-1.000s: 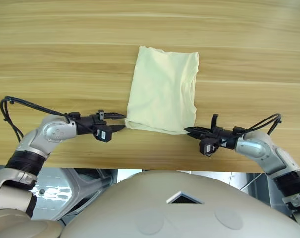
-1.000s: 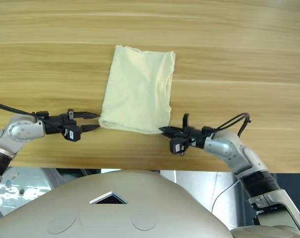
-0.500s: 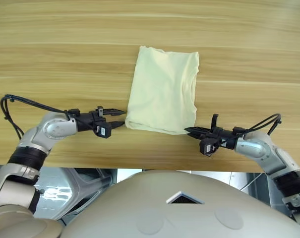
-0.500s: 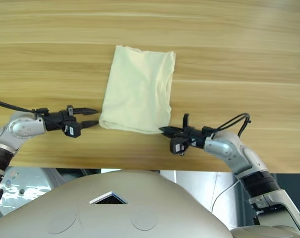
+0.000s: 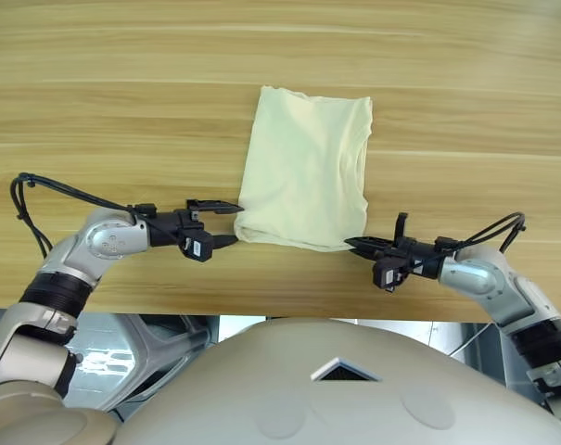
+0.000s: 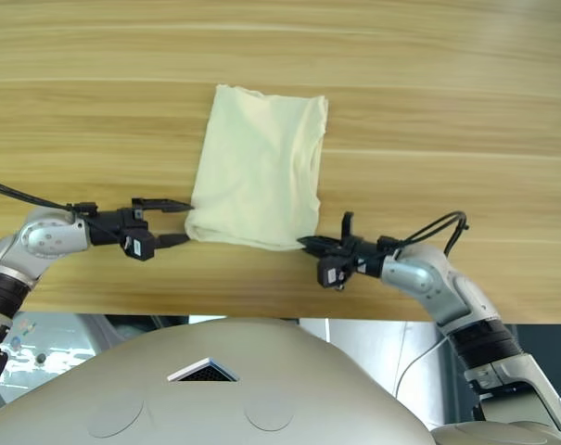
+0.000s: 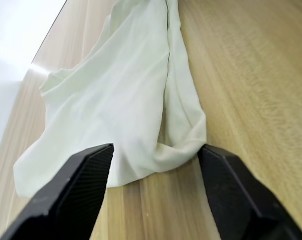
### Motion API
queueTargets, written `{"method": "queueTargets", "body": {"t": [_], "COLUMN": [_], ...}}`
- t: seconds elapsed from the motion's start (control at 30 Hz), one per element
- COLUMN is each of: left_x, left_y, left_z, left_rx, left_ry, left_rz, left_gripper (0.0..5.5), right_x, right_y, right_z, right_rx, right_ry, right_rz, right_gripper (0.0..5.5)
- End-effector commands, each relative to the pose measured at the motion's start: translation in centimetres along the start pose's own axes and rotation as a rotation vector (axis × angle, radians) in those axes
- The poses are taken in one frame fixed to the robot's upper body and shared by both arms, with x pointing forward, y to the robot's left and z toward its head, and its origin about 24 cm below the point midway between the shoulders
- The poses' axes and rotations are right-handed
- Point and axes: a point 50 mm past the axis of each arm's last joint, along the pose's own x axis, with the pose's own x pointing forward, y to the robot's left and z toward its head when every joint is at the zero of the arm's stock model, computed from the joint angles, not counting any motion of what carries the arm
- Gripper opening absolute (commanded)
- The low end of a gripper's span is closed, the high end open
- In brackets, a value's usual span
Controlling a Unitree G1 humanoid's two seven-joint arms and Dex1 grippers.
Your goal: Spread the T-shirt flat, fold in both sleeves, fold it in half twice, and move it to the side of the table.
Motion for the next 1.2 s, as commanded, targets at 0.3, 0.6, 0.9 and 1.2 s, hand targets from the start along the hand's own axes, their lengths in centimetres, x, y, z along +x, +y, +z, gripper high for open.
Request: {"method": "queueTargets", "body": {"t": [0.3,0.6,0.9,1.2], "left_x": [1.2,1.2,0.4,-2.1], "left_y": [-2.8,-2.8,-2.8,-3.8], "left_z": [-0.9,-0.4,2.7,5.6], "left_rx": [-0.018,-0.025,-0.065,-0.148], "left_ry": [0.035,-0.002,-0.171,-0.309], "left_rz": [-0.171,-0.167,-0.150,-0.190], "left_gripper": [1.16,0.17,0.13,0.13], "right_x": [0.5,-0.1,-2.5,-5.6], "right_y": [0.1,-0.1,0.0,1.3], "right_z": [-0.4,-0.3,1.5,4.1], "right_rx": [-0.002,-0.008,0.008,0.018], "right_ry": [0.019,0.014,-0.096,-0.259], "right_rz": [0.025,0.013,0.028,0.125], "right_gripper": [0.04,0.04,0.04,0.04]}}
